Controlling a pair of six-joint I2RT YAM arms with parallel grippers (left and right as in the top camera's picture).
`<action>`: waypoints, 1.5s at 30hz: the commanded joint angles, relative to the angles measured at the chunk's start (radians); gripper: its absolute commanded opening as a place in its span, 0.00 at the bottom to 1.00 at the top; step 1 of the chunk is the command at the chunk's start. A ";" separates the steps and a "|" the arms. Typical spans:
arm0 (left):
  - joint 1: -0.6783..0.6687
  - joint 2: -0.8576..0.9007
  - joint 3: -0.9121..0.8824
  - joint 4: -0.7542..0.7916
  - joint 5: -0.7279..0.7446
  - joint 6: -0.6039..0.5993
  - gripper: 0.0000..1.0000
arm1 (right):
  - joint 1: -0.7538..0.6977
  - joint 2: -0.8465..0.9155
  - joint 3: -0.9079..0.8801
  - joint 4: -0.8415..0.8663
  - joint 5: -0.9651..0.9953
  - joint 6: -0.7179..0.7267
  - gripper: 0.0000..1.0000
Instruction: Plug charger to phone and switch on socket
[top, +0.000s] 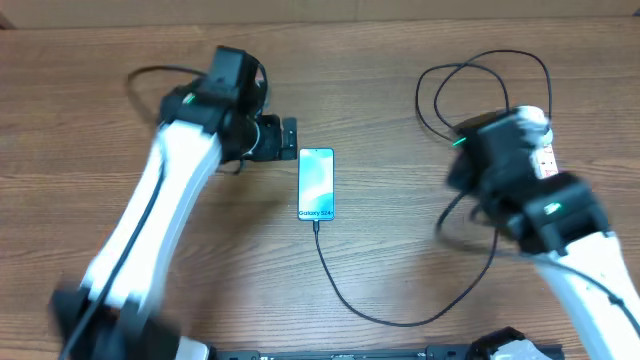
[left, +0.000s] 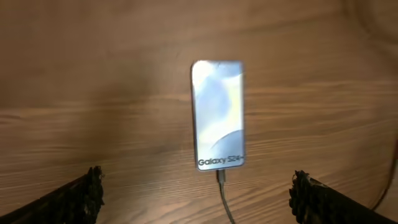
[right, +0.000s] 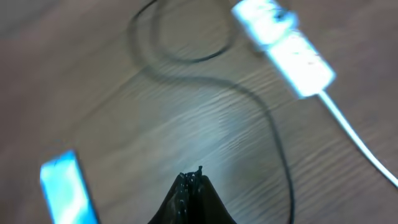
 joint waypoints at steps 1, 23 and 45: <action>-0.063 -0.204 -0.061 -0.017 -0.185 -0.050 1.00 | -0.226 0.009 0.008 0.043 -0.151 -0.086 0.04; -0.087 -0.885 -0.288 -0.258 -0.489 -0.221 1.00 | -0.829 0.771 0.328 0.062 -0.578 -0.203 0.04; 0.030 -0.923 -0.289 -0.329 -0.489 -0.221 1.00 | -0.825 0.895 0.372 0.153 -0.530 -0.214 0.04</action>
